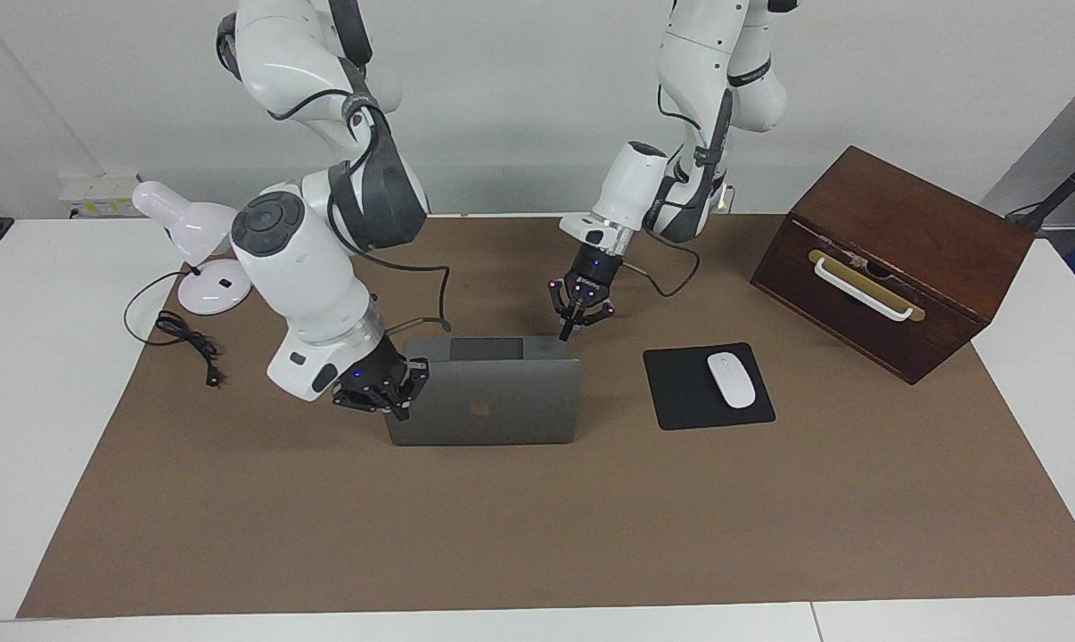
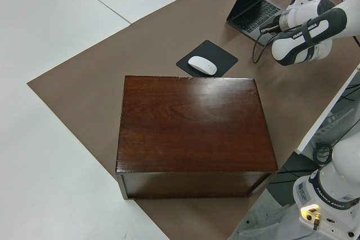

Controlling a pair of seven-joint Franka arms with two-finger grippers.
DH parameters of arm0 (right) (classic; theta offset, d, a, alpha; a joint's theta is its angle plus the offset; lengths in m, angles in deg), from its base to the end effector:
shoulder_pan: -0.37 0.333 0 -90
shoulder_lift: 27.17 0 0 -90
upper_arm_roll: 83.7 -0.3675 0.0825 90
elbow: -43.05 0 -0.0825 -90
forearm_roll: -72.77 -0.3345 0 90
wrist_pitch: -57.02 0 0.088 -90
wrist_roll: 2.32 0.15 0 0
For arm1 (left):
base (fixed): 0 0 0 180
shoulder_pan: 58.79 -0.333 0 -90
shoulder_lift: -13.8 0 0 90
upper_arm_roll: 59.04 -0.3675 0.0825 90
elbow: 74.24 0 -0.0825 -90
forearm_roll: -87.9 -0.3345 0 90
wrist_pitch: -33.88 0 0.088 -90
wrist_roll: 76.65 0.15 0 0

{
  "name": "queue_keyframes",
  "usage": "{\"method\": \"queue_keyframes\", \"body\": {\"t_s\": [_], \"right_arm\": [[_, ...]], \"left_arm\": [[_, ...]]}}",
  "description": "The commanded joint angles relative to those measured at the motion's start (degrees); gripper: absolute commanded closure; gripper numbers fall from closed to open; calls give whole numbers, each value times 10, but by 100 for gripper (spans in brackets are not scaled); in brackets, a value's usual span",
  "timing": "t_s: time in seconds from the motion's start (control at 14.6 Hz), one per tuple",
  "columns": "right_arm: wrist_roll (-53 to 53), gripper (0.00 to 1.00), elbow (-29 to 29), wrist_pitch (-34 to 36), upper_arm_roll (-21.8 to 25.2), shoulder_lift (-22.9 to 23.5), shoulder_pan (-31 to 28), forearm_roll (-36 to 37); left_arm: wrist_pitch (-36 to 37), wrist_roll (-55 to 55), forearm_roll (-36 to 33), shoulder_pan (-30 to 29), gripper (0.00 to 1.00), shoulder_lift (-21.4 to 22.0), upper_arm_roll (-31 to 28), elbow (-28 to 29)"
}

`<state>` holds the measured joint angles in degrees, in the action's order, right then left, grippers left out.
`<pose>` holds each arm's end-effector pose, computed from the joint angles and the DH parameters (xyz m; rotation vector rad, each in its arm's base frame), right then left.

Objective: Close laptop with both arms
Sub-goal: 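Move the left gripper toward the laptop front while the right gripper reaches the lid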

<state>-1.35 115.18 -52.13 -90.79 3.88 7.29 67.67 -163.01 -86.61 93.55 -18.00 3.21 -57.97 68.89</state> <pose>0.6891 0.1603 0.4725 -2.9654 -0.2704 -0.1311 0.4085 -0.3487 0.3662 2.5825 -0.5903 0.9342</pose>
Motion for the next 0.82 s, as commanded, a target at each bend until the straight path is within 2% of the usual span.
{"method": "queue_keyframes", "body": {"t_s": [0.0,0.76], "right_arm": [[9,100,2,-11,-5,11,5,-15],[37,100,36,-12,-28,11,4,-16]], "left_arm": [[-36,4,9,13,100,-27,-9,-4],[-38,9,6,27,100,-58,-10,-8]]}}
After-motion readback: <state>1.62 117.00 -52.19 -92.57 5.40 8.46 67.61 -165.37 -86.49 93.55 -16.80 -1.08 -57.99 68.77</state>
